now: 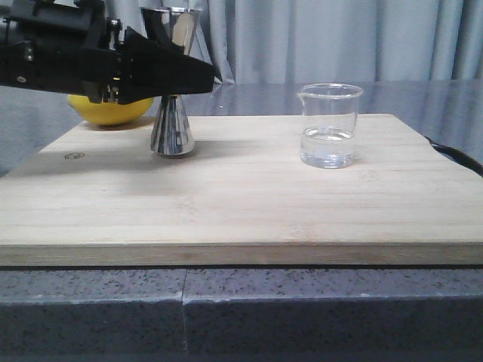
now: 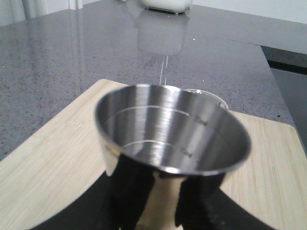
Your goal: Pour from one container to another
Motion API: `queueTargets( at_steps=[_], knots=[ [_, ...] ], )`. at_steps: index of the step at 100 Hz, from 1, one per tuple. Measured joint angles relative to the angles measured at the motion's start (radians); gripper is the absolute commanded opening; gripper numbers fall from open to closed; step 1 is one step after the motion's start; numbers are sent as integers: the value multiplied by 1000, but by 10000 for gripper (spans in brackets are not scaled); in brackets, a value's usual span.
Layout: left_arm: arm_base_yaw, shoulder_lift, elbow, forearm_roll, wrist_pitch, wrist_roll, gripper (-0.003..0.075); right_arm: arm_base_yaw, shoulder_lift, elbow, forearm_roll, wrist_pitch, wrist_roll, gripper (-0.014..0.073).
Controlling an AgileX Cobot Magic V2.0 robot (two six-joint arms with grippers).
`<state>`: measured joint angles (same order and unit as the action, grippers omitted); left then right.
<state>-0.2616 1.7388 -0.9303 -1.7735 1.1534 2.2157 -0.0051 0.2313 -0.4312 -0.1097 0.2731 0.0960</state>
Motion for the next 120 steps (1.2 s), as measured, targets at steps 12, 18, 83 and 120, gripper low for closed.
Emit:
queueTargets(
  at_steps=[12,18,83,120],
  knots=[
    [0,-15,-9,2,0,-18,220,0,0,0,0,0,0,533],
    [0,-17,-18,2,0,-26,220,0,0,0,0,0,0,533],
    [0,-24,-41,4,2,-55,220,13,142,-164,0,198,-21,533],
    [0,-24,-41,4,2,-59,220,189,387,-287,13,303,-96,533]
  ],
)
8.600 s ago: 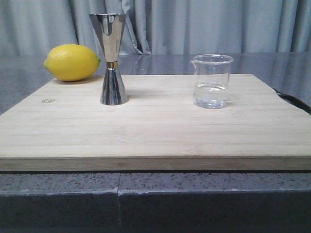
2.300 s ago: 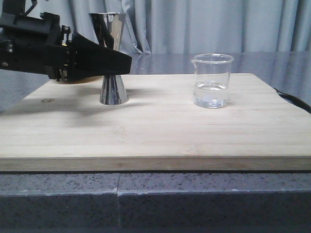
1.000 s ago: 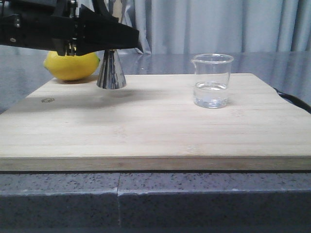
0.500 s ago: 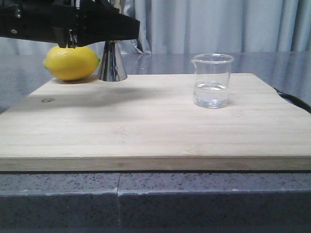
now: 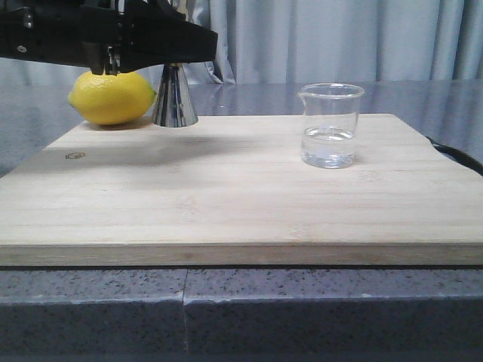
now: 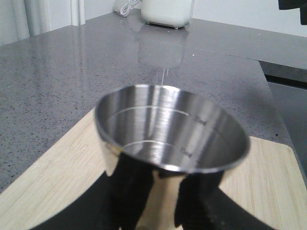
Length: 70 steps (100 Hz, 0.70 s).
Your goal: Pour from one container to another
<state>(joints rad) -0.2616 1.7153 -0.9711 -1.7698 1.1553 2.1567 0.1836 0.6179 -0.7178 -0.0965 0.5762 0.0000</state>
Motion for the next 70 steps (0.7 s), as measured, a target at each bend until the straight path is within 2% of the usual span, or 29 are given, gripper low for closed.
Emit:
queueTargets(
  at_steps=[20,37,51,70],
  knots=[
    [0,0,0,0,0,0,220,198,135,-51,10,-10,-15,533],
    [0,0,0,0,0,0,220,283,228,-37,40,-138,-16,533],
    [0,0,0,0,0,0,220,319,270,52,49,-355,-16,533],
    [0,0,0,0,0,0,220,347,329,248,52,-780,-10,531]
  ],
)
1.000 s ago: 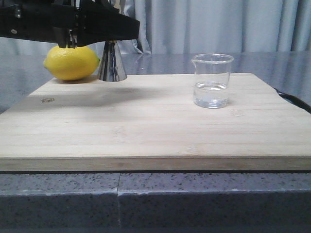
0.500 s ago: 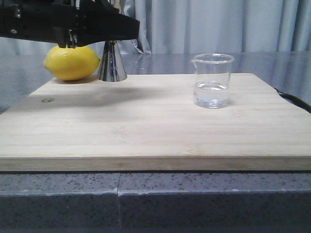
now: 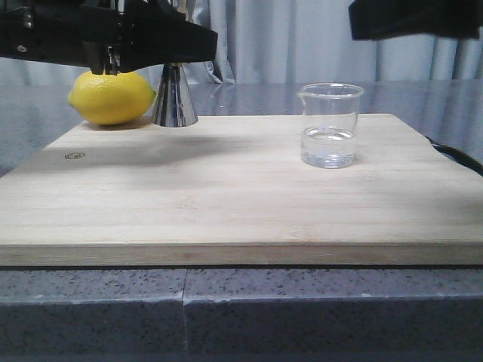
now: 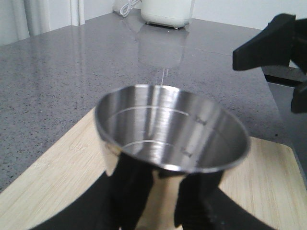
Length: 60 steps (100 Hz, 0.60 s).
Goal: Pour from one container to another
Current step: 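Reach the right gripper to the glass beaker and grasp it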
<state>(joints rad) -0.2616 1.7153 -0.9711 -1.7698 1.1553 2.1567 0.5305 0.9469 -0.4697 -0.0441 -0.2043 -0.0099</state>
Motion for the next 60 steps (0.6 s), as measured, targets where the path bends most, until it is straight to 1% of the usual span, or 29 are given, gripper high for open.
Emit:
queueTargets(
  at_steps=[12,19,42,60],
  knots=[
    [0,0,0,0,0,0,220,4,64,96,0,-211,3,531],
    [0,0,0,0,0,0,220,6,111,120,0,-289,10,531],
    [0,0,0,0,0,0,220,6,273,127,0,-442,10,531],
    [0,0,0,0,0,0,220,6,371,127,0,-527,10,531]
  ],
)
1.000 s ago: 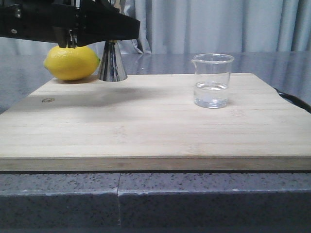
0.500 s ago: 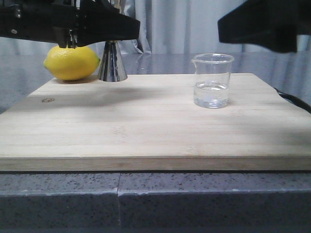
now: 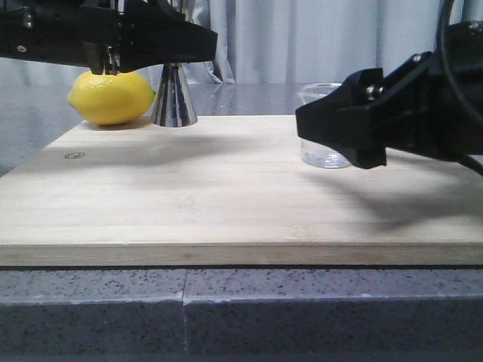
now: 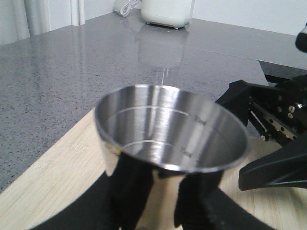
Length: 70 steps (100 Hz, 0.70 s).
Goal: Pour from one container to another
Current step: 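Reach the right gripper to the glass beaker and grasp it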
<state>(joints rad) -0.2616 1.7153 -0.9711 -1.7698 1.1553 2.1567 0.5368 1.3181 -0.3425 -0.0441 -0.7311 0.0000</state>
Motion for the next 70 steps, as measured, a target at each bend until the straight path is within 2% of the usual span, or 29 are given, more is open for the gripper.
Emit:
queueTargets(
  at_steps=[56,61,70],
  knots=[
    [0,0,0,0,0,0,220,0,113,-53,24,-25,0,530],
    [0,0,0,0,0,0,220,0,115,-53,28,-25,0,511],
    [0,0,0,0,0,0,220,0,117,-53,30,-25,0,425]
  ],
)
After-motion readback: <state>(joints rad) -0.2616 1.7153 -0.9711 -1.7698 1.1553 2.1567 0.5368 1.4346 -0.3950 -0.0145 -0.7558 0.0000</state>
